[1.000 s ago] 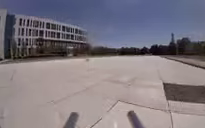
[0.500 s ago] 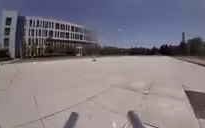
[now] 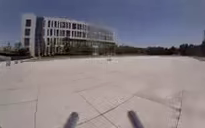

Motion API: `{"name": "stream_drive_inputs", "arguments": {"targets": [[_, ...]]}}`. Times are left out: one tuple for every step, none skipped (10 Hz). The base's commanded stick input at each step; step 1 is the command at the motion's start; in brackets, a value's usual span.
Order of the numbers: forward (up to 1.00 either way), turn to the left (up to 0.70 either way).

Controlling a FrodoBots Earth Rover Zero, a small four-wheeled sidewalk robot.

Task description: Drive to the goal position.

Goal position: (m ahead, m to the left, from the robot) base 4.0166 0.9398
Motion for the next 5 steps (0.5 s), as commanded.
{"name": "stream_drive_inputs", "arguments": {"targets": [[0.85, 0.00], [0.85, 0.00], [0.85, 0.00], [0.27, 0.00], [0.78, 0.00]]}}
